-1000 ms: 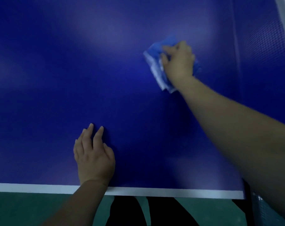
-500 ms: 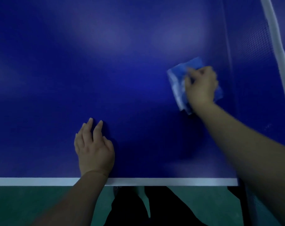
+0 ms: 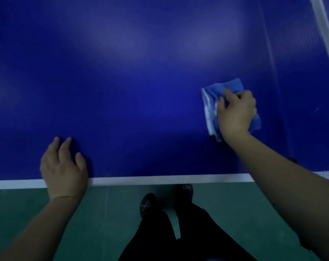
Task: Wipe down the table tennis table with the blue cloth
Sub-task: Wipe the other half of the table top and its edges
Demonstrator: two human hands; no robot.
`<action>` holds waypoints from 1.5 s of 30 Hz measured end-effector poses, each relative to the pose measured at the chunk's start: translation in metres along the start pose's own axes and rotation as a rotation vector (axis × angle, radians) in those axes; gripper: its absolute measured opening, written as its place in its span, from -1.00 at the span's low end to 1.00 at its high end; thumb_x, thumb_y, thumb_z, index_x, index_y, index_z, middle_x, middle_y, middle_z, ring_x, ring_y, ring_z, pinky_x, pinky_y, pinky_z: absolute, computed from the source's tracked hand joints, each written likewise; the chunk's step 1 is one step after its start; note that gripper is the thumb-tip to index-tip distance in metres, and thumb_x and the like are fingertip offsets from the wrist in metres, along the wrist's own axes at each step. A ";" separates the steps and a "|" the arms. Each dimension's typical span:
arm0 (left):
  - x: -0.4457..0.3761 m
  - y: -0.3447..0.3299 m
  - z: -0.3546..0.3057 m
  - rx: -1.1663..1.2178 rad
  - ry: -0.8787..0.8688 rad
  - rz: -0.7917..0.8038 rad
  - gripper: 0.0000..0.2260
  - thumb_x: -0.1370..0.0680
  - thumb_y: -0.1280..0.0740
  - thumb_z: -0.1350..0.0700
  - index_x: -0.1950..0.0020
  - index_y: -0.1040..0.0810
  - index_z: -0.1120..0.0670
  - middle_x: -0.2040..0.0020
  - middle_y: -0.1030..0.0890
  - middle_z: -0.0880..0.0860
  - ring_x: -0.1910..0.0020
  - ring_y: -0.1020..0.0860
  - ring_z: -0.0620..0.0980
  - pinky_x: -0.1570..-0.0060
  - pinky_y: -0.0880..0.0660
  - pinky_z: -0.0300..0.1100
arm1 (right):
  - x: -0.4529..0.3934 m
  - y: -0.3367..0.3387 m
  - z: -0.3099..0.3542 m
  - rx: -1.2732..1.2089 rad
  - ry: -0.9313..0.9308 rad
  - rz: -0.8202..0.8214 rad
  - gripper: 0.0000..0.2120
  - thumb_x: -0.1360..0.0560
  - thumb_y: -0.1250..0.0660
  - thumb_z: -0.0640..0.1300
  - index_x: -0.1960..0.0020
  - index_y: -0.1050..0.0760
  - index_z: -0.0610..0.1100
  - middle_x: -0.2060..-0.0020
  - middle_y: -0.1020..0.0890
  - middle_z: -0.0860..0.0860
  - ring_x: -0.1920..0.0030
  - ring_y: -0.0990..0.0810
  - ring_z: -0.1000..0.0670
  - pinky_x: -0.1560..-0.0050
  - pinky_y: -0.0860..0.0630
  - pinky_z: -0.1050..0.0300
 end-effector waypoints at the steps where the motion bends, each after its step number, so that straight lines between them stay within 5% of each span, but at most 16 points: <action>1: 0.000 0.000 0.004 -0.013 -0.013 0.007 -0.50 -0.57 -0.08 0.02 -0.46 -0.34 0.20 -0.51 -0.25 0.23 -0.46 -0.21 0.26 -0.47 -0.09 0.19 | 0.010 -0.009 0.025 0.001 0.019 0.023 -0.70 -0.52 -0.29 -0.02 -0.23 -0.58 0.02 -0.01 -0.50 -0.14 0.02 -0.46 -0.21 -0.01 -0.41 -0.10; 7: 0.001 -0.001 0.006 -0.005 -0.013 -0.005 -0.50 -0.56 -0.08 0.02 -0.47 -0.34 0.15 -0.52 -0.25 0.19 -0.46 -0.21 0.25 -0.46 -0.08 0.20 | 0.135 -0.040 0.166 -0.154 0.534 0.357 -0.73 -0.52 -0.32 -0.04 -0.19 -0.60 0.02 0.12 -0.51 -0.12 0.12 -0.45 -0.18 0.15 -0.30 -0.02; 11: 0.002 -0.004 0.009 0.004 -0.030 0.003 -0.52 -0.57 -0.08 0.02 -0.48 -0.32 0.11 -0.52 -0.24 0.17 -0.48 -0.19 0.24 -0.47 -0.06 0.20 | 0.178 -0.008 0.129 -0.195 0.642 0.405 -0.72 -0.46 -0.25 -0.04 -0.08 -0.66 -0.03 0.22 -0.55 -0.12 0.24 -0.50 -0.15 0.26 -0.41 0.01; 13: 0.003 -0.006 0.011 0.010 -0.041 -0.001 -0.53 -0.57 -0.08 0.02 -0.47 -0.33 0.11 -0.52 -0.24 0.17 -0.48 -0.19 0.24 -0.47 -0.05 0.20 | 0.161 0.009 0.075 -0.119 0.530 0.303 -0.72 -0.46 -0.26 -0.10 -0.07 -0.67 -0.06 0.22 -0.56 -0.18 0.25 -0.53 -0.20 0.27 -0.44 -0.01; 17: 0.003 -0.004 0.011 0.033 -0.048 -0.007 -0.57 -0.60 -0.14 0.08 -0.46 -0.34 0.13 -0.51 -0.25 0.18 -0.48 -0.19 0.24 -0.48 -0.03 0.18 | 0.107 0.035 -0.028 -0.002 -0.053 0.050 -0.72 -0.52 -0.35 -0.15 -0.22 -0.59 -0.06 0.04 -0.50 -0.19 0.09 -0.49 -0.25 0.10 -0.48 -0.12; 21: 0.001 0.002 0.028 0.110 -0.114 -0.008 -0.62 -0.60 -0.22 0.19 -0.42 -0.39 0.16 -0.50 -0.28 0.18 -0.46 -0.23 0.20 -0.47 -0.09 0.18 | 0.095 0.015 -0.006 -0.030 -0.248 -0.051 -0.72 -0.55 -0.33 -0.09 -0.25 -0.57 -0.08 -0.03 -0.47 -0.16 0.03 -0.48 -0.24 0.02 -0.48 -0.24; 27: -0.003 0.024 0.120 0.057 0.166 -0.060 -0.49 -0.61 -0.03 -0.01 -0.51 -0.23 0.20 -0.55 -0.16 0.20 -0.53 -0.09 0.18 -0.51 0.01 0.13 | 0.131 -0.043 0.139 -0.037 0.177 0.102 -0.71 -0.51 -0.33 -0.08 -0.22 -0.59 -0.01 0.05 -0.51 -0.13 0.07 -0.45 -0.21 0.13 -0.38 -0.06; 36: -0.007 0.020 0.137 -0.068 0.151 0.040 -0.41 -0.61 0.11 -0.15 -0.58 -0.06 0.09 -0.60 0.01 0.11 -0.57 0.06 0.10 -0.53 0.12 0.05 | 0.184 -0.098 0.293 -0.159 0.486 0.350 -0.67 -0.55 -0.26 0.02 -0.30 -0.51 0.11 0.01 -0.45 -0.04 -0.03 -0.39 -0.09 -0.01 -0.26 0.04; 41: -0.008 0.024 0.136 -0.067 0.147 0.071 -0.44 -0.63 0.07 -0.12 -0.59 -0.05 0.09 -0.60 0.02 0.11 -0.57 0.07 0.10 -0.53 0.15 0.02 | 0.235 -0.072 0.264 -0.188 0.710 0.494 -0.68 -0.53 -0.31 -0.01 -0.28 -0.54 0.06 0.10 -0.45 -0.06 0.05 -0.41 -0.12 0.07 -0.26 0.04; 45: -0.009 0.030 0.130 -0.058 0.157 0.114 -0.47 -0.67 0.00 -0.06 -0.60 -0.04 0.10 -0.61 0.04 0.11 -0.58 0.09 0.09 -0.53 0.15 0.03 | 0.215 -0.036 0.188 -0.164 0.671 0.449 -0.71 -0.47 -0.37 -0.07 -0.19 -0.62 -0.02 0.15 -0.53 -0.15 0.14 -0.49 -0.21 0.14 -0.39 -0.06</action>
Point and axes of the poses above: each hand's wrist, its own x-axis away from the middle knuckle, its own y-axis out of the back of the hand, z = x × y, the point moved 3 cm from there along -x, towards the middle knuckle
